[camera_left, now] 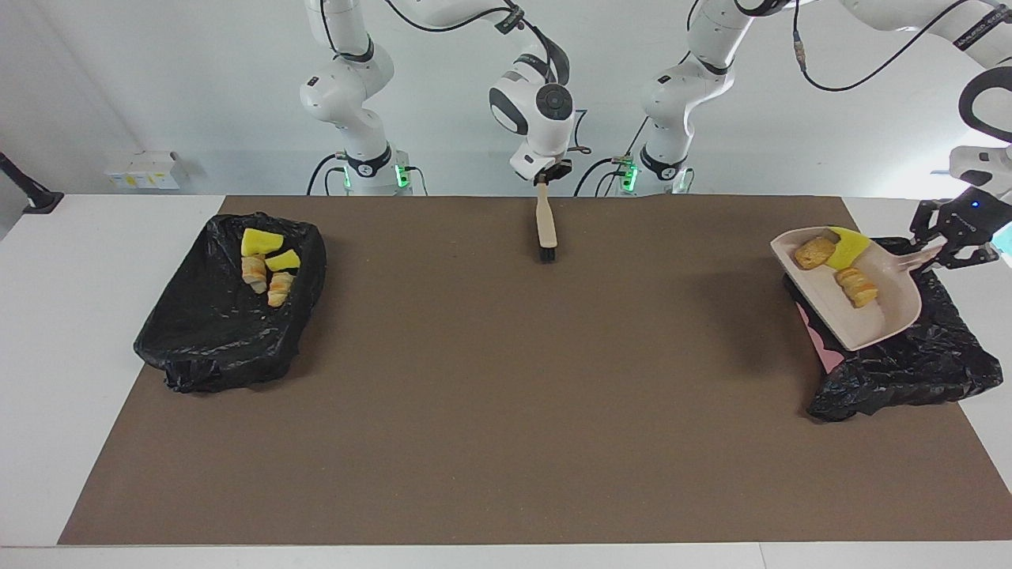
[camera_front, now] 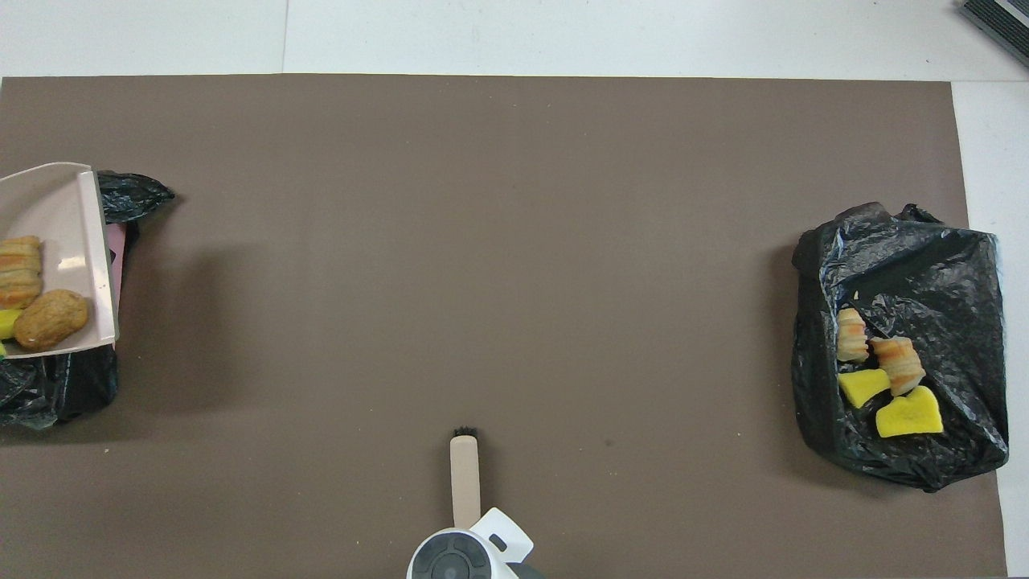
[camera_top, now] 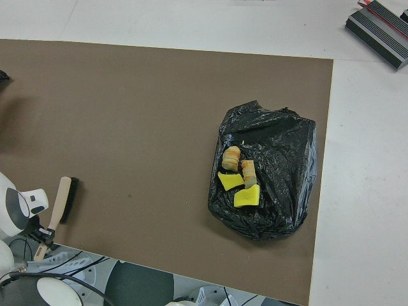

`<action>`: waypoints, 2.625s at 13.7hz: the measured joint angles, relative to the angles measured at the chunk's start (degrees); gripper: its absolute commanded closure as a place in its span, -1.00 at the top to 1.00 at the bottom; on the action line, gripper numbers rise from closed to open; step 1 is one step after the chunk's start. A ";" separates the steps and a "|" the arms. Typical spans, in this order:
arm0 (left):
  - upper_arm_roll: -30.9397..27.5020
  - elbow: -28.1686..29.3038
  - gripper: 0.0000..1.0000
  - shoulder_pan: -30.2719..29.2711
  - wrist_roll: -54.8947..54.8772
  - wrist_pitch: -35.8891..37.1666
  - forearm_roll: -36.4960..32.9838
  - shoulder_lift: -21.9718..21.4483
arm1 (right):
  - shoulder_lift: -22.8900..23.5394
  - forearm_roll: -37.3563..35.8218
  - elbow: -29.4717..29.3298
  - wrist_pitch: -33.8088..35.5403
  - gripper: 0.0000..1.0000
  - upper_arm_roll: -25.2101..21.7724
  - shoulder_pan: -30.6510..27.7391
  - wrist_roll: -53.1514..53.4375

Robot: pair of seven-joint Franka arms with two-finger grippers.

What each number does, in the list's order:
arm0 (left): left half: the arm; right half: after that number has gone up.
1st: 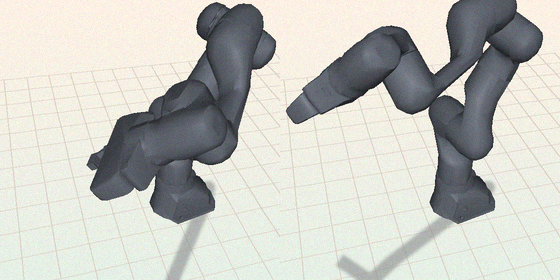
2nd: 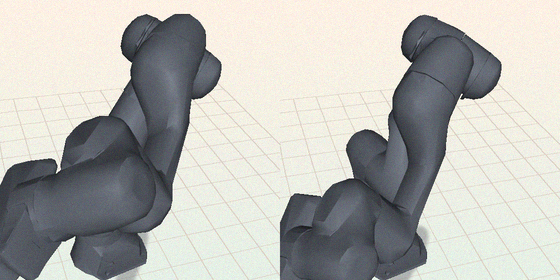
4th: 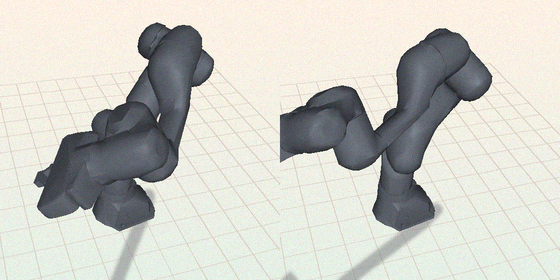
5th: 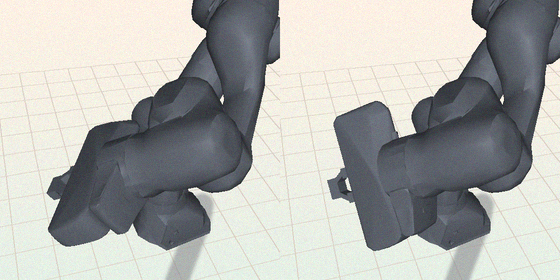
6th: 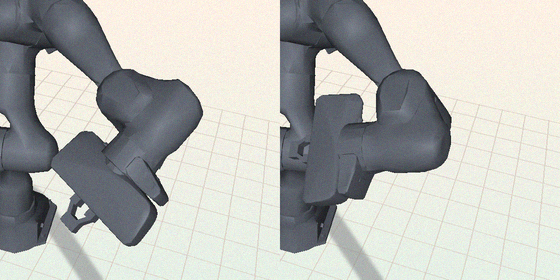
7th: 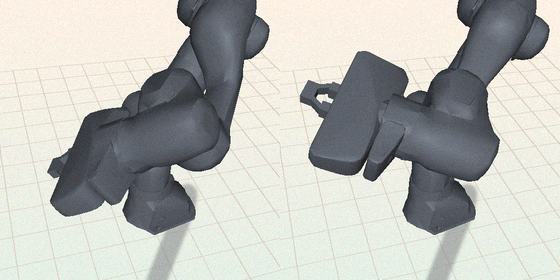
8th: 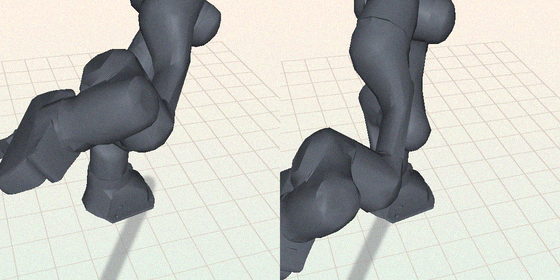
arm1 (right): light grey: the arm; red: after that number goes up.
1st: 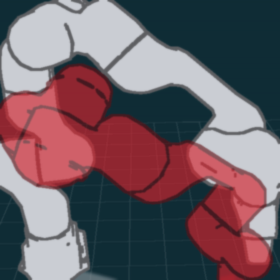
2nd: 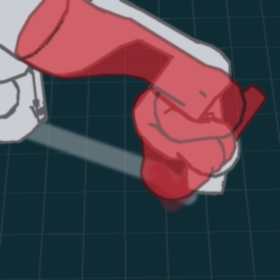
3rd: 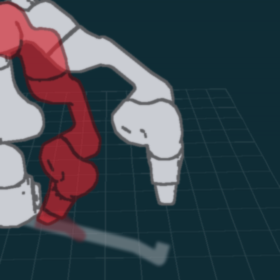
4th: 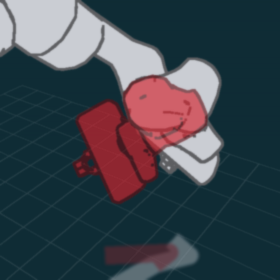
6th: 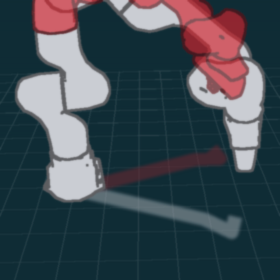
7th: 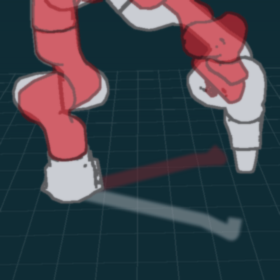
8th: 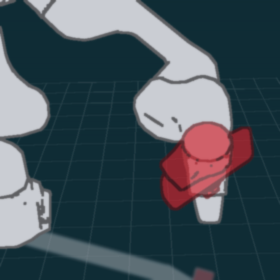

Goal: Sweep and dump trash in bin

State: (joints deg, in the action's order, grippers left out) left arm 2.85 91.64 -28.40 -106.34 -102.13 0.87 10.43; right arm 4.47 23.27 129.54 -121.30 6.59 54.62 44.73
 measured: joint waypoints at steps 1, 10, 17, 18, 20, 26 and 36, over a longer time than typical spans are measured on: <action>0.02 -1.28 -1.00 -0.44 -0.61 -0.40 -1.81 0.66 | 0.02 0.09 0.05 0.06 -0.95 0.00 -0.45 -0.89; 0.05 -3.01 -1.00 -1.72 -1.28 -12.18 -22.83 2.32 | 1.22 0.31 -1.24 1.75 0.38 -0.02 -5.21 -2.64; 0.88 -2.33 -1.00 -0.13 2.69 -15.37 -42.77 2.62 | -3.34 -0.78 -9.22 8.18 1.00 -0.46 -15.02 -2.81; 0.96 -1.65 -1.00 0.50 5.01 -15.40 -45.58 2.45 | -5.60 -2.28 -9.83 11.71 1.00 -0.53 -17.57 -3.20; 1.07 0.31 -1.00 2.25 9.09 -15.43 -50.66 1.74 | -10.10 -4.75 -12.14 20.07 1.00 -0.69 -23.94 -5.65; 1.11 2.80 -1.00 5.37 14.00 -15.34 -63.38 -1.05 | -12.77 -7.96 -25.50 36.59 1.00 -1.29 -43.44 -18.20; 1.21 12.35 -1.00 11.60 25.75 -11.78 -73.19 -8.34 | -4.48 -28.38 -45.00 43.08 1.00 -1.54 -53.69 -27.76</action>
State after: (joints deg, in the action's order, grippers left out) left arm 4.06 103.99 -16.81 -80.59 -113.90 -72.32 2.09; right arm -0.01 -5.11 84.54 -78.22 5.06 0.93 16.97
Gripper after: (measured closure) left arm 0.683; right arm 0.000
